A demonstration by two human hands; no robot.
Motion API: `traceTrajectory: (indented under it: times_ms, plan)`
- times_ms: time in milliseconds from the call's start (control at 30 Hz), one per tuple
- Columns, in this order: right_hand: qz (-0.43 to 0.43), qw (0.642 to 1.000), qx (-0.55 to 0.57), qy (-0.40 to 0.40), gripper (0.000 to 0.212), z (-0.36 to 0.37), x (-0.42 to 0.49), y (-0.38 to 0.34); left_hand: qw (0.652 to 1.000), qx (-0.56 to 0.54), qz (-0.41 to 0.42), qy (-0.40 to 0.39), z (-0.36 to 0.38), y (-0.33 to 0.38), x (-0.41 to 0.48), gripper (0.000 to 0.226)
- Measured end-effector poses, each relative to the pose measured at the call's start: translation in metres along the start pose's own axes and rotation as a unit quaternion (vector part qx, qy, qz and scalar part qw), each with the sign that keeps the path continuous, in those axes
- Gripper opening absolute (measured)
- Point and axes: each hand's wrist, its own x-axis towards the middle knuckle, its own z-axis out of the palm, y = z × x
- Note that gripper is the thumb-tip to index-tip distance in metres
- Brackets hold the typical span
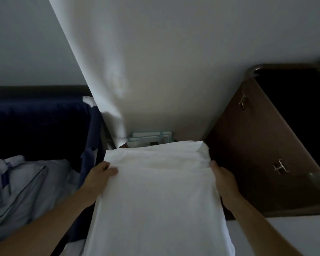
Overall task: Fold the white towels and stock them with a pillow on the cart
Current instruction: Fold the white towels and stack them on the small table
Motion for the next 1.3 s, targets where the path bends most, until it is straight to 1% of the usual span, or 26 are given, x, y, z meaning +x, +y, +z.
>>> traceTrajectory:
  times_ms: [100, 200, 300, 367, 400, 467, 533, 600, 700, 800, 833, 867, 900, 967, 1000, 1067, 1167, 1233, 1300]
  plan:
    - [0.003, 0.999, -0.029, 0.034, 0.049, 0.002, 0.011, -0.016, 0.999, -0.01, -0.006, -0.042, -0.002, 0.009, 0.011, 0.004]
    - [0.014, 0.998, -0.05, 0.039, 0.049, 0.003, 0.02, -0.026, 0.995, 0.0, -0.043, -0.093, -0.005, 0.008, 0.022, 0.015]
    - [0.012, 0.998, -0.047, 0.04, 0.039, 0.007, 0.029, -0.033, 0.992, 0.002, -0.049, -0.116, -0.007, 0.008, 0.031, 0.014]
    - [-0.022, 0.998, -0.047, 0.024, 0.023, 0.009, 0.031, -0.038, 0.992, 0.014, -0.047, -0.116, -0.006, 0.008, 0.033, 0.016]
    - [-0.039, 0.998, -0.045, 0.01, 0.018, 0.008, 0.03, -0.04, 0.992, 0.02, -0.045, -0.114, -0.005, 0.008, 0.033, 0.017]
    - [-0.093, 0.992, -0.082, -0.032, 0.021, 0.001, 0.028, -0.038, 0.993, 0.023, -0.041, -0.107, -0.003, 0.008, 0.031, 0.017]
    - [-0.155, 0.972, -0.163, -0.072, 0.027, -0.006, 0.026, -0.034, 0.994, 0.026, -0.039, -0.098, -0.001, 0.007, 0.031, 0.018]
    - [-0.205, 0.954, -0.211, -0.06, 0.026, -0.01, 0.027, -0.03, 0.995, 0.027, -0.038, -0.089, 0.001, 0.005, 0.031, 0.023]
    - [-0.254, 0.934, -0.249, -0.027, 0.016, -0.009, 0.03, -0.029, 0.996, 0.028, -0.035, -0.078, 0.004, 0.005, 0.031, 0.024]
    - [-0.298, 0.906, -0.299, -0.024, 0.019, -0.009, 0.031, -0.028, 0.996, 0.03, -0.035, -0.071, 0.005, 0.006, 0.029, 0.024]
    - [-0.302, 0.904, -0.303, -0.019, 0.02, -0.01, 0.032, -0.028, 0.997, 0.029, -0.034, -0.07, 0.006, 0.006, 0.028, 0.023]
    - [-0.294, 0.909, -0.295, -0.015, 0.021, -0.012, 0.033, -0.029, 0.997, 0.029, -0.033, -0.069, 0.006, 0.006, 0.027, 0.023]
    - [-0.272, 0.923, -0.272, -0.019, 0.02, -0.014, 0.035, -0.031, 0.997, 0.03, -0.032, -0.068, 0.007, 0.006, 0.027, 0.023]
    - [-0.215, 0.956, -0.191, -0.054, 0.016, -0.019, 0.039, -0.037, 0.997, 0.033, -0.032, -0.065, 0.007, 0.006, 0.027, 0.023]
    - [-0.197, 0.965, -0.152, -0.079, 0.016, -0.021, 0.04, -0.04, 0.997, 0.032, -0.033, -0.063, 0.007, 0.006, 0.027, 0.023]
    - [-0.186, 0.968, -0.107, -0.127, 0.025, -0.023, 0.04, -0.047, 0.997, 0.035, -0.032, -0.059, 0.008, 0.005, 0.027, 0.022]
    - [-0.186, 0.96, -0.111, -0.178, 0.028, -0.025, 0.042, -0.06, 0.997, 0.039, -0.031, -0.053, 0.009, 0.004, 0.028, 0.021]
    - [-0.201, 0.952, -0.135, -0.188, 0.03, -0.026, 0.047, -0.069, 0.997, 0.04, -0.031, -0.051, 0.009, 0.003, 0.029, 0.021]
    - [-0.213, 0.953, -0.118, -0.18, 0.032, -0.024, 0.052, -0.077, 0.997, 0.045, -0.029, -0.05, 0.009, 0.003, 0.031, 0.019]
